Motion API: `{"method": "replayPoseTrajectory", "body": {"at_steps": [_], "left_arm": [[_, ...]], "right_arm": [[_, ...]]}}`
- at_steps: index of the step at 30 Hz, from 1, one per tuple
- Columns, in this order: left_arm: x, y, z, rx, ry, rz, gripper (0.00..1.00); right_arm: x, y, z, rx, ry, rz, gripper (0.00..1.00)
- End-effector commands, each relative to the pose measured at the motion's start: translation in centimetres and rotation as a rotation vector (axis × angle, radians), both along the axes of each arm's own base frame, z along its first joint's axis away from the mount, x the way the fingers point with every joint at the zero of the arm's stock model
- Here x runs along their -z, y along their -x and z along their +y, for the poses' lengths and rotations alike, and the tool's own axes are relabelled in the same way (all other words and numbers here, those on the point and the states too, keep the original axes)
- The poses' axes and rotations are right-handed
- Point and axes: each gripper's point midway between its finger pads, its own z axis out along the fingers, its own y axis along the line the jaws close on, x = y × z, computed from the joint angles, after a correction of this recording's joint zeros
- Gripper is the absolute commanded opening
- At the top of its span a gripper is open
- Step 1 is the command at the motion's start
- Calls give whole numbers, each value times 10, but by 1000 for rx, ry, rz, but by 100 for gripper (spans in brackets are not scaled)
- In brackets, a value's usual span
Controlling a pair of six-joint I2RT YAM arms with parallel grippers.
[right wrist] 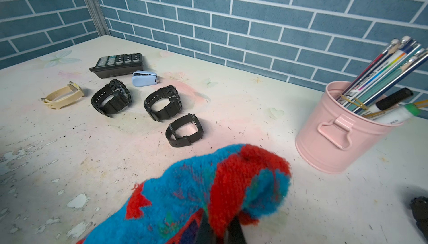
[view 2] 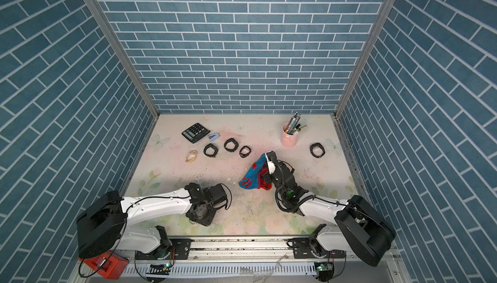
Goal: Wipe the watch dial
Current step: Move the watch to the center of the board.
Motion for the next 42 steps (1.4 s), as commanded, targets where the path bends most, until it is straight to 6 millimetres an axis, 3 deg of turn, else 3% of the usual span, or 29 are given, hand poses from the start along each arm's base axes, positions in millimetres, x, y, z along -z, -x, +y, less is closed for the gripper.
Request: {"method": "replayPoseTrajectory", "body": {"at_steps": [1, 7, 19, 23, 28, 35, 42], "left_arm": [[1, -6, 4, 1, -25, -29, 36], [0, -15, 3, 5, -32, -74, 31], [6, -23, 3, -49, -56, -111, 35], [5, -25, 2, -49, -52, -122, 20], [3, -33, -4, -30, -28, -161, 13], [-9, -53, -31, 42, -4, -193, 4], [-29, -75, -75, 173, 119, -261, 6]], "right_arm": [[-9, 0, -1, 5, -38, -14, 0], [-11, 2, 1, -13, -50, -14, 0], [-13, 5, 2, -27, -62, -14, 0], [-13, 3, 0, -10, -53, -18, 0], [-16, 4, -2, -5, -59, -28, 0], [-27, 3, -26, 96, -65, -81, 0], [-38, 5, -57, 229, -69, -142, 0]]}}
